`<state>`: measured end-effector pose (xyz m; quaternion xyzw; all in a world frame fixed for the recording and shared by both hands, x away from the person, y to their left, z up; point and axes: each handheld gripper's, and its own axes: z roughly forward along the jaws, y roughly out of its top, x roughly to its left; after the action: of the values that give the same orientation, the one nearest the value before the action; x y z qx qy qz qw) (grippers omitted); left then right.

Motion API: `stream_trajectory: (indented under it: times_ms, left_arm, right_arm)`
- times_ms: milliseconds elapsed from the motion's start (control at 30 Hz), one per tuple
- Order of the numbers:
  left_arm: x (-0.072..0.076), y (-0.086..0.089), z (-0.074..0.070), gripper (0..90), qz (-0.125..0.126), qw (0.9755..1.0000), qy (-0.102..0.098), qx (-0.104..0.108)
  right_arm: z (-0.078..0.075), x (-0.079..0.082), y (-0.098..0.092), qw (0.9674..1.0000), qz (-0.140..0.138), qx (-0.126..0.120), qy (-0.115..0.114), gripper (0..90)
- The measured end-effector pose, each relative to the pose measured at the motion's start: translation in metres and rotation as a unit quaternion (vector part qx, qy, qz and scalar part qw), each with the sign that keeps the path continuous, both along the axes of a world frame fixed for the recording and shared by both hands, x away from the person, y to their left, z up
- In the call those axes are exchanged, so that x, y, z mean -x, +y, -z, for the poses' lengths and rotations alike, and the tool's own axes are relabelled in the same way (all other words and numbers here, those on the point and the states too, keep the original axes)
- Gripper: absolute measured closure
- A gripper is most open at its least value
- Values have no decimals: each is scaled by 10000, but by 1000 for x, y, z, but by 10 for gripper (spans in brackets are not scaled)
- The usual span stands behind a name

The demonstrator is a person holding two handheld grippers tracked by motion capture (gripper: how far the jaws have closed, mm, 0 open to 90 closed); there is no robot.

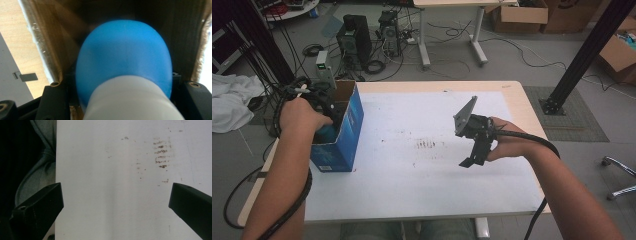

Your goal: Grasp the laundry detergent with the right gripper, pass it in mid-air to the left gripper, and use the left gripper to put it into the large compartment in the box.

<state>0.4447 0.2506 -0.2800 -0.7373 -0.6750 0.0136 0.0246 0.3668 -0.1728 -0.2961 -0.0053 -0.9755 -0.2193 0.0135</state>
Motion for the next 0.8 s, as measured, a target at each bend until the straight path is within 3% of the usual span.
stream_trajectory:
  times_ms: [133,433,800]
  left_arm:
    - [0,3,8,385,18,10000,9,-11]
    - [1,4,9,384,-15,9999,-124,48]
    - [2,2,9,381,-91,9999,-38,14]
  right_arm:
    - [1,0,0,10000,-5,8,15,0]
    - [2,-1,3,10000,-12,-9,28,0]
    - [0,-1,1,10000,17,5,20,0]
